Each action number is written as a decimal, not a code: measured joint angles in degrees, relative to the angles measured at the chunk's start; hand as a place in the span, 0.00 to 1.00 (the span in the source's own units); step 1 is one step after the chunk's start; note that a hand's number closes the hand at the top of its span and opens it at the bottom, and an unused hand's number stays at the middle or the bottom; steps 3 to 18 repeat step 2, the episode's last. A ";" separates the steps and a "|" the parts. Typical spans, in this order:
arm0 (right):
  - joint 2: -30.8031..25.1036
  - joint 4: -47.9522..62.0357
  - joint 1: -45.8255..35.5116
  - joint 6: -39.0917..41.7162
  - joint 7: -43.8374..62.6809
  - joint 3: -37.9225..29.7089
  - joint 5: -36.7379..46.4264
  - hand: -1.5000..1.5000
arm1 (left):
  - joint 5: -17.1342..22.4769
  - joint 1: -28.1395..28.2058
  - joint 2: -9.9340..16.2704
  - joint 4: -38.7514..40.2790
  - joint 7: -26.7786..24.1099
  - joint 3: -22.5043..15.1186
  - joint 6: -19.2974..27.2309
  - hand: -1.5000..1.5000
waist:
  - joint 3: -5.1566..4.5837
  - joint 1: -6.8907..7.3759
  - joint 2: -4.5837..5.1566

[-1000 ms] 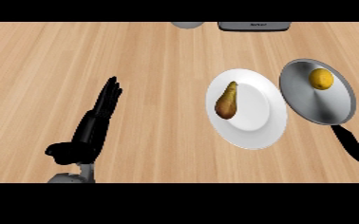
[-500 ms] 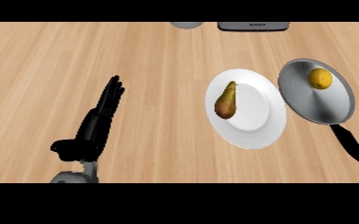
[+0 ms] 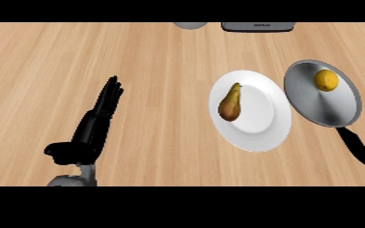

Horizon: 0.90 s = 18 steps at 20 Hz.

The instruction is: Pick the lemon from the plate and place it in the pan

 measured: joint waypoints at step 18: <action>0.43 -0.55 0.98 -1.50 -0.92 -0.24 0.53 0.00 | 0.32 0.80 0.15 -1.17 0.71 0.27 -0.56 0.50 | -0.01 0.02 -0.01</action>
